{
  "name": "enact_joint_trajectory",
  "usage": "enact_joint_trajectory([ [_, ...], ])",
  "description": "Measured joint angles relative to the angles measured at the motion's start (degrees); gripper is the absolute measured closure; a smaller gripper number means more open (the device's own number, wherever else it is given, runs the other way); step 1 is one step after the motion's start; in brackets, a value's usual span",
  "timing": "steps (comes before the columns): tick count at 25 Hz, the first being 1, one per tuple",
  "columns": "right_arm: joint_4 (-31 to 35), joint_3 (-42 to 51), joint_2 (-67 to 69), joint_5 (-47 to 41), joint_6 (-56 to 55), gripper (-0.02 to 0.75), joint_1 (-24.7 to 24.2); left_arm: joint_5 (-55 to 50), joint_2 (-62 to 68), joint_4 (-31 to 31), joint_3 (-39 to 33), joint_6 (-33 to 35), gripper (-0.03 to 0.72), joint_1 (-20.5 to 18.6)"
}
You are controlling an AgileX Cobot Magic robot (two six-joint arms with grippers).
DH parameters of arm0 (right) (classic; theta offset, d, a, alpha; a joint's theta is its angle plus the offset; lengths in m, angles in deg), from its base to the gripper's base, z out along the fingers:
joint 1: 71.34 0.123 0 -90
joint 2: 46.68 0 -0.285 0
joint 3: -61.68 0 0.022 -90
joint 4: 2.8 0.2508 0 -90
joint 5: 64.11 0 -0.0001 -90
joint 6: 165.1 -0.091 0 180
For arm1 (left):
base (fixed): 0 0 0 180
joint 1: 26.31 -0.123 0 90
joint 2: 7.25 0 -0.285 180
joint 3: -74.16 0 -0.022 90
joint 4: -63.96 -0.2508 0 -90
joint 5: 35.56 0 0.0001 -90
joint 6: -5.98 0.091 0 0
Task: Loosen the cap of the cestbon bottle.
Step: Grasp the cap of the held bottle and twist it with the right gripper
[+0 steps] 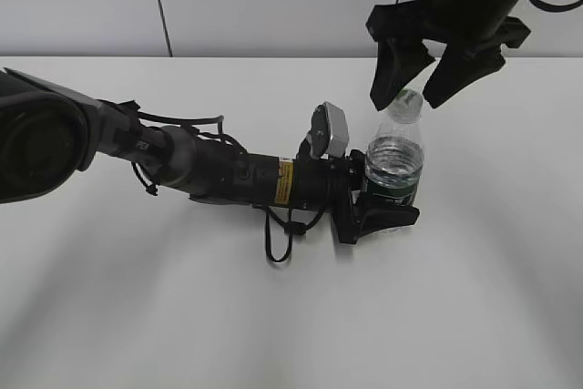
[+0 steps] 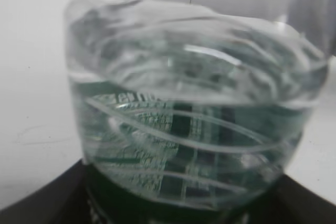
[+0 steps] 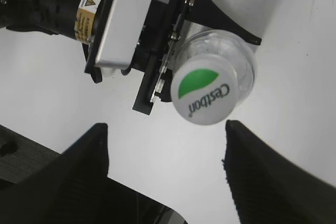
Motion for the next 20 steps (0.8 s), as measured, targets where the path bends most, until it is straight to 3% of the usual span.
enact_joint_trajectory([
  [6, -4.6, -3.5, 1.7, -0.1, -3.3, 0.216, 0.0, 0.0, 0.0, 0.1, 0.0, 0.0, 0.184, 0.0],
  [16, -4.0, -3.5, 5.2, -0.1, -3.6, 0.218, 0.0, 0.0, 0.0, 0.1, 0.0, 0.0, 0.184, 0.0],
  [20, -4.0, -3.5, 5.2, -0.1, -3.6, 0.281, 0.0, -0.1, 0.0, 0.1, 0.0, 0.0, 0.184, 0.0],
])
